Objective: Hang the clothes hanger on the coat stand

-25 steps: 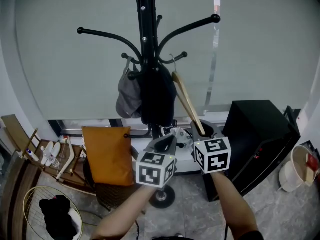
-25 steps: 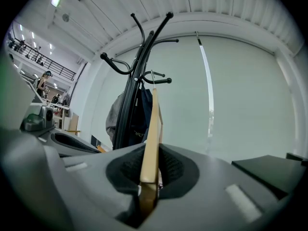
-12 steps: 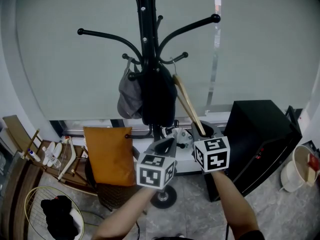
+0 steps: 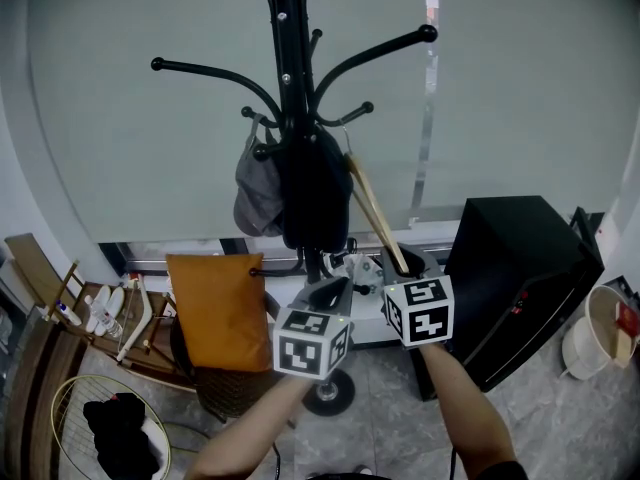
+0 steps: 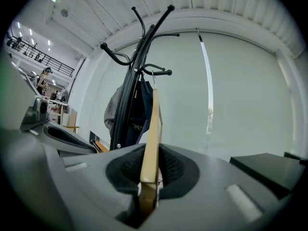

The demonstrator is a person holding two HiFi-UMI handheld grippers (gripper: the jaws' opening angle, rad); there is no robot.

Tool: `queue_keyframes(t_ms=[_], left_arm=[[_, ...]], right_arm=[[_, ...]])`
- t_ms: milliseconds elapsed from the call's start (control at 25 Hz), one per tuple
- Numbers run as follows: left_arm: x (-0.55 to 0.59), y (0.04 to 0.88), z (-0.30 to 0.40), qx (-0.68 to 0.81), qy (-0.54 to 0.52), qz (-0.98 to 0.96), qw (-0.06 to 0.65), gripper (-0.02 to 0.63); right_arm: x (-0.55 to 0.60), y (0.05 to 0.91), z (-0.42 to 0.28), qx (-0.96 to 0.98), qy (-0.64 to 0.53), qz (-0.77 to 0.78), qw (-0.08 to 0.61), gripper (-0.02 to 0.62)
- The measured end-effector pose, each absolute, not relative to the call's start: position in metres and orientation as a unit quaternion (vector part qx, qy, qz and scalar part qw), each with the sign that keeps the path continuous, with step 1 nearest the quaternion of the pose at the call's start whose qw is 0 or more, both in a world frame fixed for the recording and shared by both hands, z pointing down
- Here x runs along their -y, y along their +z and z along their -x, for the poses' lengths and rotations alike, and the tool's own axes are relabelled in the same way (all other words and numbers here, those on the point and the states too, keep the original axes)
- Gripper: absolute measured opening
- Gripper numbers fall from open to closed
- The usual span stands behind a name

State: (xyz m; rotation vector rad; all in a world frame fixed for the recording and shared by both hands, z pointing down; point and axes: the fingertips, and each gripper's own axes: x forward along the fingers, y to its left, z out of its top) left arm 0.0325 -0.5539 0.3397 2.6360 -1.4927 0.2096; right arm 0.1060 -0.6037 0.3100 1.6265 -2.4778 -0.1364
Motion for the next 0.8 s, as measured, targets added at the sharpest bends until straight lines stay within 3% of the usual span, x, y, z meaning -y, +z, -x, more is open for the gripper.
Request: queue_keyframes(t_ms=[800], left_arm=[[0.55,0.346,-0.028,0.485,0.068,-0.87,0.058,0.005]], right_arm=[[0.59,0.304,-0.09,0.835,-0.068,-0.543,0.06,0.058]])
